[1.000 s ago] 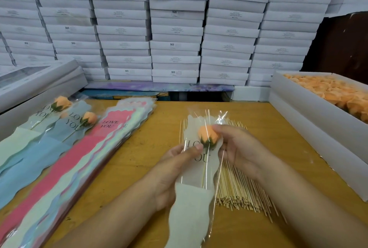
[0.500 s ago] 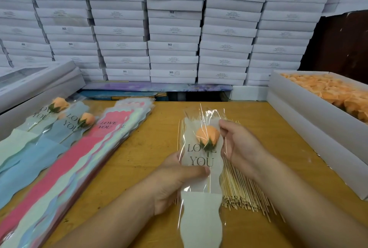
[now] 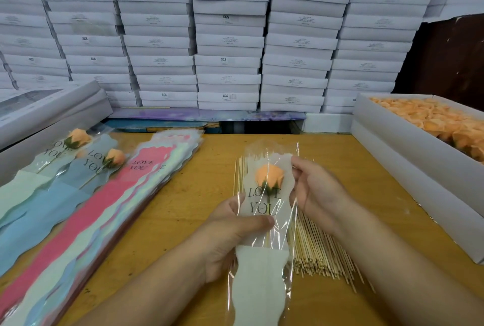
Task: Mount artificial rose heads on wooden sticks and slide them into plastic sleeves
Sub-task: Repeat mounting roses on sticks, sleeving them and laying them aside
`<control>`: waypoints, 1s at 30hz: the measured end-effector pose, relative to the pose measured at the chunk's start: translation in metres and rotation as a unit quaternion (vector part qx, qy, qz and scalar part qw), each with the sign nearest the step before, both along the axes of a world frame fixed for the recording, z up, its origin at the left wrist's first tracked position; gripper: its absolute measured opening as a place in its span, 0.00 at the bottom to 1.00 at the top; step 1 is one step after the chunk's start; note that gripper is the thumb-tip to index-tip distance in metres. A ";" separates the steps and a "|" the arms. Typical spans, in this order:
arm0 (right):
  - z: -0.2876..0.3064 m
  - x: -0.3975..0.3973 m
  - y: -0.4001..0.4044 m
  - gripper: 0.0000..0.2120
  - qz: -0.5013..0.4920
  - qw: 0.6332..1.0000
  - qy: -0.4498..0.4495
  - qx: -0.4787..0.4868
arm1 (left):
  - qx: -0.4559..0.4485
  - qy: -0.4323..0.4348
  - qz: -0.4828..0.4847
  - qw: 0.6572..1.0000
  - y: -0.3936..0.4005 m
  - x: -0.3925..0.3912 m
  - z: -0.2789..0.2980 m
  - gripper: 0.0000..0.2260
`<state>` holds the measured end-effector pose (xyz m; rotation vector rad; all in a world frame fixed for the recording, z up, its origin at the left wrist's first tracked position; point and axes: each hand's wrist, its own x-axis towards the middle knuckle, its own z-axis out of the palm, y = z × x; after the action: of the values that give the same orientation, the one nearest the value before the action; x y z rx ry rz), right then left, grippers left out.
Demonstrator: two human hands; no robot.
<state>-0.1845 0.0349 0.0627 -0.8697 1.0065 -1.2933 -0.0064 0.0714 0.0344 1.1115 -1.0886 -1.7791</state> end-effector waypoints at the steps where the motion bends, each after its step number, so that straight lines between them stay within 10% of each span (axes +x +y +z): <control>1: 0.000 0.000 0.000 0.17 0.003 1.000 -0.006 -0.002 | -0.004 0.005 -0.006 1.000 0.001 0.000 0.001 0.26; 5: 0.001 -0.001 0.002 0.17 0.042 0.999 0.004 -0.005 | -0.013 0.022 0.010 1.000 0.002 -0.001 0.003 0.19; 9: -0.002 -0.003 0.008 0.20 0.114 0.989 0.093 0.009 | -0.027 -0.002 0.030 0.999 0.002 0.000 0.005 0.37; 17: 0.001 -0.002 0.012 0.47 0.078 0.995 0.051 0.046 | -0.025 0.003 -0.002 1.000 0.004 -0.002 0.006 0.19; 23: 0.004 -0.003 0.011 0.12 0.024 0.999 0.038 0.009 | 0.013 -0.012 -0.057 0.998 0.007 -0.001 0.008 0.21; 30: 0.001 -0.006 0.008 0.09 0.005 0.999 0.041 0.018 | 0.023 -0.010 -0.098 0.995 0.005 0.001 0.005 0.12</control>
<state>-0.1905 0.0426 0.0632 -0.9047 1.0848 -1.2352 -0.0049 0.0761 0.0396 1.0827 -1.2103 -1.9565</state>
